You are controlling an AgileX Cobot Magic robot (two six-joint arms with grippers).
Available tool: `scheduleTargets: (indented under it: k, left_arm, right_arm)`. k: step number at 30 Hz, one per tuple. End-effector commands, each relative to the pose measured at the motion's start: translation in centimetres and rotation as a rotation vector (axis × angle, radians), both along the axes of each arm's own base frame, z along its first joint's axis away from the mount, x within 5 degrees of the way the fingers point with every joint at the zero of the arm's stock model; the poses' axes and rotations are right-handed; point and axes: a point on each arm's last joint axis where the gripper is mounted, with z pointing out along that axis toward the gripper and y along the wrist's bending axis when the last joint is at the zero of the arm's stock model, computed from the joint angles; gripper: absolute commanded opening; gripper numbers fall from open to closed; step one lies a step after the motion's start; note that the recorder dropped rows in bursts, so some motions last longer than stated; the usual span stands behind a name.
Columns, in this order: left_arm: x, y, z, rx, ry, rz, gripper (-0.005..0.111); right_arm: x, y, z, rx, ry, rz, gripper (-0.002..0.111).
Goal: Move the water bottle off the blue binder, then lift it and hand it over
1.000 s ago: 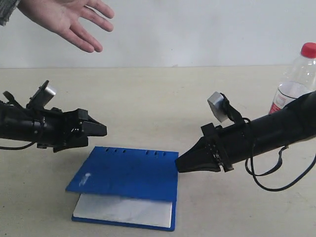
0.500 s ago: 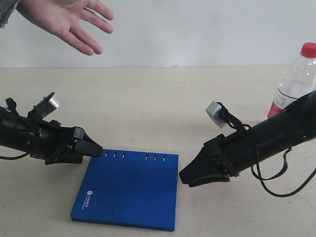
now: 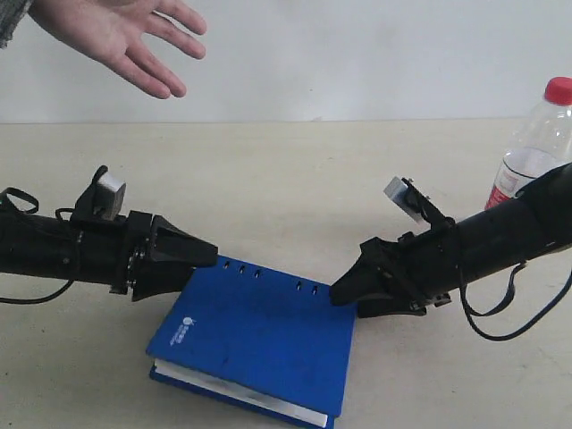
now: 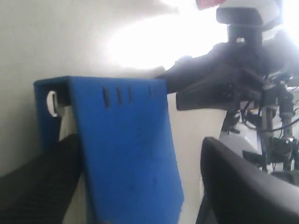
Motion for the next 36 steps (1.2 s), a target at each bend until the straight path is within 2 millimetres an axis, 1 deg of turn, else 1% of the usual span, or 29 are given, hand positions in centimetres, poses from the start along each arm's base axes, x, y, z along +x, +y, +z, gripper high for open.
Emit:
scheduleTargets:
  k: [1, 4, 7, 10, 11, 12, 14, 15, 16, 17, 18, 19, 21, 22, 23, 25, 26, 27, 28, 30, 31, 34, 36]
  left_arm:
    - [0.0, -1.3, 0.8, -0.095, -0.036, -0.004, 0.067]
    - [-0.4, -2.2, 1.0, -0.099, -0.012, -0.028, 0.067]
    - [-1.1, -3.8, 1.1, -0.101, 0.004, -0.079, 0.063]
    - [-1.8, -5.3, 1.1, -0.103, 0.007, -0.126, 0.054]
    - [-2.0, -5.7, 1.2, -0.103, 0.008, -0.14, 0.049]
    - [-2.0, -5.8, 1.2, -0.104, 0.008, -0.139, 0.047]
    - [-1.7, -5.7, 1.3, -0.117, 0.008, -0.107, 0.036]
    - [-1.5, -5.7, 1.4, -0.13, 0.011, -0.077, 0.025]
    - [-1.3, -5.7, 1.4, -0.138, 0.017, -0.061, 0.018]
    - [-1.4, -5.8, 1.5, -0.139, 0.017, -0.061, 0.007]
    - [-1.4, -5.8, 1.6, -0.14, 0.015, -0.061, 0.007]
    - [-1.4, -5.7, 1.9, -0.139, 0.004, -0.065, 0.007]
    - [-1.2, -5.5, 2.6, -0.141, -0.041, -0.064, 0.007]
    - [-1.0, -5.1, 3.1, -0.139, -0.091, -0.063, 0.007]
    - [-0.8, -4.6, 3.4, -0.136, -0.132, -0.058, 0.007]
    - [-0.2, -3.1, 3.7, -0.125, -0.195, -0.028, 0.007]
    - [0.0, -2.1, 3.7, -0.103, -0.235, -0.033, 0.007]
    - [-0.1, -1.6, 3.5, -0.087, -0.245, -0.053, 0.007]
    - [-0.2, -1.1, 3.4, -0.067, -0.245, -0.078, 0.007]
    - [-0.8, -0.5, 2.9, -0.026, -0.244, -0.156, 0.007]
    - [-1.2, -0.3, 2.8, -0.004, -0.243, -0.203, 0.007]
    - [-1.2, -0.3, 3.3, -0.001, -0.265, -0.209, 0.007]
    - [-1.4, -0.3, 3.9, 0.007, -0.3, -0.231, 0.007]
  right_arm:
    - [-0.1, 0.1, 0.0, 0.012, -0.056, 0.053, 0.055]
    - [-0.1, 0.3, 0.2, 0.046, -0.083, 0.073, 0.055]
    - [0.1, 0.4, 0.4, 0.069, -0.095, 0.062, 0.055]
    - [0.1, 0.4, 0.4, 0.069, -0.087, 0.049, 0.055]
    - [0.1, 0.4, 0.4, 0.07, -0.079, 0.044, 0.055]
    - [0.1, 0.4, 0.4, 0.07, -0.078, 0.043, 0.054]
    - [0.1, 0.4, 0.4, 0.07, -0.075, 0.041, 0.043]
    - [0.1, 0.4, 0.4, 0.07, -0.072, 0.039, 0.031]
    - [0.1, 0.4, 0.4, 0.07, -0.072, 0.039, 0.025]
    - [0.1, 0.4, 0.4, 0.07, -0.072, 0.039, 0.013]
    - [0.1, 0.4, 0.4, 0.07, -0.074, 0.04, 0.008]
    - [0.1, 0.4, 0.4, 0.07, -0.074, 0.04, 0.0]
    - [0.1, 0.4, 0.4, 0.063, -0.085, 0.044, 0.0]
    - [0.1, 0.3, 0.4, 0.058, -0.097, 0.061, 0.0]
    - [0.0, 0.3, 0.3, 0.053, -0.108, 0.079, 0.002]
    - [-0.4, 0.2, 0.1, 0.025, -0.148, 0.165, 0.015]
    - [-0.7, 0.0, -0.1, 0.001, -0.164, 0.229, 0.03]
    - [-1.0, -0.1, -0.2, -0.012, -0.167, 0.271, 0.037]
    - [-1.3, -0.3, -0.4, -0.025, -0.165, 0.316, 0.047]
    - [-1.9, -0.5, -0.5, -0.038, -0.153, 0.392, 0.058]
    - [-2.2, -0.6, -0.5, -0.044, -0.138, 0.428, 0.06]
    - [-2.8, -1.2, -0.6, -0.098, -0.095, 0.5, 0.059]
    - [-2.6, -1.6, -0.1, -0.157, -0.102, 0.525, 0.059]
